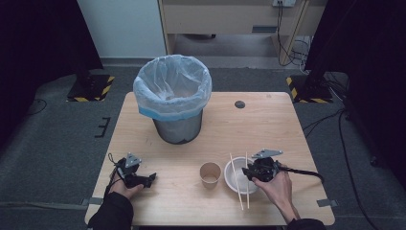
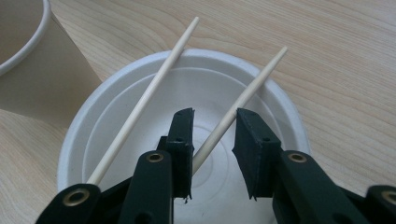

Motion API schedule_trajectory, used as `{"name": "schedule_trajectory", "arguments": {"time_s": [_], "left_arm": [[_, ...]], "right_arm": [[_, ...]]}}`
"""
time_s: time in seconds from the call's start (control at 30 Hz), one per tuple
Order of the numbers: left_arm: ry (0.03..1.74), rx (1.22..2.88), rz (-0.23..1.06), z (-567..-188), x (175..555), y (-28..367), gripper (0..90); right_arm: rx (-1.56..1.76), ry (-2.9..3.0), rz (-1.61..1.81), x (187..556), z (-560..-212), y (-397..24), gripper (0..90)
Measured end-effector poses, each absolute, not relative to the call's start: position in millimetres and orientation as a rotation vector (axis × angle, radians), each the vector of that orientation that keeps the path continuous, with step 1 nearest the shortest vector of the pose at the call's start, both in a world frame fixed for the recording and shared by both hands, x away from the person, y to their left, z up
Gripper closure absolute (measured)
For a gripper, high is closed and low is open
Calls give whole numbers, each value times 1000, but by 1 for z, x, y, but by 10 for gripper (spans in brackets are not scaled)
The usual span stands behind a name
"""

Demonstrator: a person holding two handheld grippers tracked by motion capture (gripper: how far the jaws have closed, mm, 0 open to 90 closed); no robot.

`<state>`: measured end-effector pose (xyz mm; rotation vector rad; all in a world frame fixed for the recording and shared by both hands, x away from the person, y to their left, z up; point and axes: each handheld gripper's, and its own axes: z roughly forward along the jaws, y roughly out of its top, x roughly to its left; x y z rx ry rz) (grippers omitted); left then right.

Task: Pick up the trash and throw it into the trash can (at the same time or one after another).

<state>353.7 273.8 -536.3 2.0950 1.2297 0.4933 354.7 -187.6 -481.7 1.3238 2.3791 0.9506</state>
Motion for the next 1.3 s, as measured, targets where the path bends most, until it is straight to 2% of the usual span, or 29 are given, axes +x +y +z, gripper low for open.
{"name": "schedule_trajectory", "arguments": {"time_s": [0.63, 0.93, 1.3], "left_arm": [[1230, 2095, 493, -536, 354, 274, 0], [1230, 2095, 494, -536, 354, 274, 0], [1230, 2096, 493, -536, 354, 274, 0]], "right_arm": [[1307, 2406, 892, 356, -480, -190, 851], [1314, 2402, 895, 356, -478, -191, 858], [1320, 2318, 1070, 357, -461, -203, 858]]}}
